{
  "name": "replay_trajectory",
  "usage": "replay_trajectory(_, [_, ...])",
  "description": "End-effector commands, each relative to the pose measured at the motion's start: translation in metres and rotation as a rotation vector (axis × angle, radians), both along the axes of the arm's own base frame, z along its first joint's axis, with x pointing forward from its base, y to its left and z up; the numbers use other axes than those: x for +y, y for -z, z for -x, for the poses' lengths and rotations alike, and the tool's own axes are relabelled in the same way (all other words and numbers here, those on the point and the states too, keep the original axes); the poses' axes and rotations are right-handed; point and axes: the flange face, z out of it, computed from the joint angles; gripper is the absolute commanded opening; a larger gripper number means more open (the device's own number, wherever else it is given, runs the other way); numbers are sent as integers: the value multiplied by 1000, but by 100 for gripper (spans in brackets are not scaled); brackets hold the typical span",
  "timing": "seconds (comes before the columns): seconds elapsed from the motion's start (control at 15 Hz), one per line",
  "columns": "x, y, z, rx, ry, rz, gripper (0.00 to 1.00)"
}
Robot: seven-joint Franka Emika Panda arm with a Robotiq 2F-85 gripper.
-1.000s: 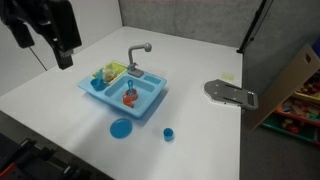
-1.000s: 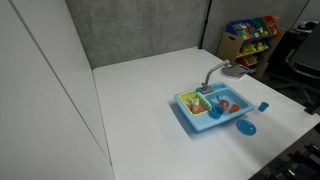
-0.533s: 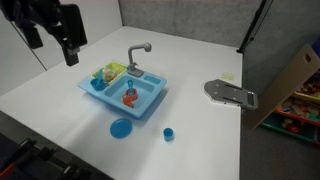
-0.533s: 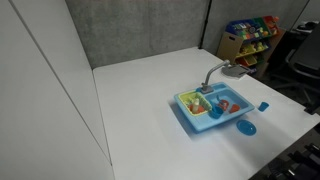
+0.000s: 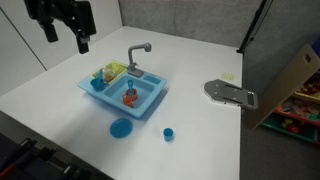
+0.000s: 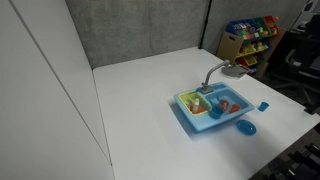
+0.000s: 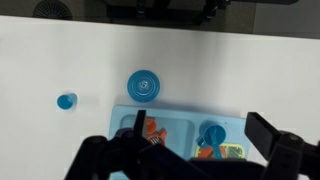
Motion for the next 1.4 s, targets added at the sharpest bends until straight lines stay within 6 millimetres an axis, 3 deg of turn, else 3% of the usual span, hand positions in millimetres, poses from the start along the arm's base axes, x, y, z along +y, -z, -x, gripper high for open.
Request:
replay_trajectory(0.0, [21,5,-32,-3,25,13,100])
replay_trajectory(0.73, [99,47,-95,-103,44,53,100])
replay_trajectory(1.07, [123,82,-121,-132,28,62,100])
replay_trajectory(1.33, [132,116,-132,-111,3,69,100])
